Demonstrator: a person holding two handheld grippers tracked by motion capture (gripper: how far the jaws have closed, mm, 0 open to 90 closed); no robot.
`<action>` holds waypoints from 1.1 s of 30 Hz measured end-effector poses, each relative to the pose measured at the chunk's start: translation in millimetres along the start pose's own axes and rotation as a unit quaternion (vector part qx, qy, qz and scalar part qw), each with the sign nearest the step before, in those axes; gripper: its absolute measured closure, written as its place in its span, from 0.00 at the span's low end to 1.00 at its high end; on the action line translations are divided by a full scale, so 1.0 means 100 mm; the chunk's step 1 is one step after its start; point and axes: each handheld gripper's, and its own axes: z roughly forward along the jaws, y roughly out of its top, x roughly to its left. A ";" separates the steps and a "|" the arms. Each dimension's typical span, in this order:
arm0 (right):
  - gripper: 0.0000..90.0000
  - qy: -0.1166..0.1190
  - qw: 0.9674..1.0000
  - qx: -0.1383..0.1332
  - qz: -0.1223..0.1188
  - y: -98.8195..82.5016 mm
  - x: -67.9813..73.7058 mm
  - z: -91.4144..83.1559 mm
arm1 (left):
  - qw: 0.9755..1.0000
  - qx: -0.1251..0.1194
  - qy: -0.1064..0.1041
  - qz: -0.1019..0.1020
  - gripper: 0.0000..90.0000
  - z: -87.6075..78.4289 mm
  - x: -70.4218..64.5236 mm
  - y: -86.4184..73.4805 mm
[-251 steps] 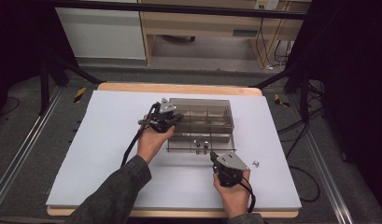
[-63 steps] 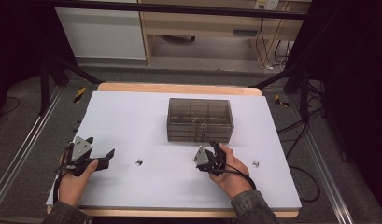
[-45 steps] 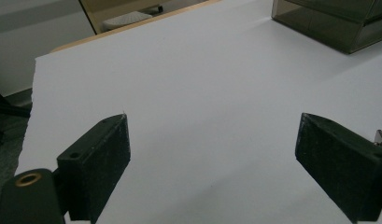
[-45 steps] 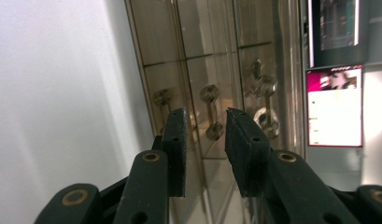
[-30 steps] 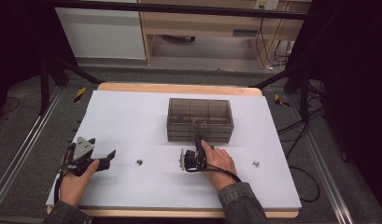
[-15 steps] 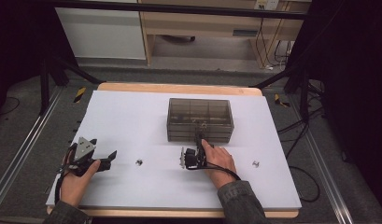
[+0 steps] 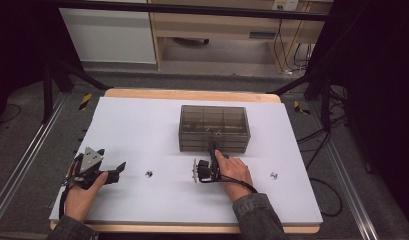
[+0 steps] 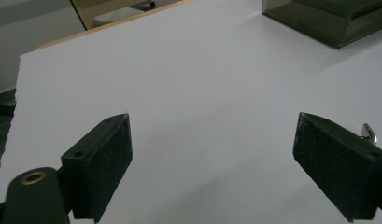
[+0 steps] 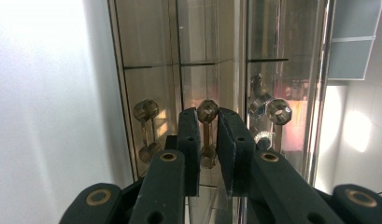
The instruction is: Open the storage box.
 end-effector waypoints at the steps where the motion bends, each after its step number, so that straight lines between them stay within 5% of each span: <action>1: 0.89 -0.002 1.000 0.001 0.001 0.00 0.00 0.00 | 1.000 0.000 0.000 0.000 0.13 0.00 0.00 0.00; 16: 0.90 -0.003 1.000 0.003 0.002 0.01 0.03 -0.07 | 1.000 0.003 -0.003 0.002 0.13 0.01 -0.02 -0.01; 25: 0.90 -0.003 1.000 -0.003 -0.002 0.02 0.08 -0.27 | 1.000 0.004 -0.005 0.003 0.13 0.02 -0.04 -0.02; 30: 0.89 0.003 1.000 0.008 0.005 0.04 0.09 -0.33 | 1.000 0.004 -0.012 0.003 0.13 0.03 -0.06 -0.02; 33: 0.81 0.028 0.999 0.001 0.036 0.04 0.05 -0.34 | 1.000 0.004 -0.017 0.004 0.13 0.03 -0.08 -0.03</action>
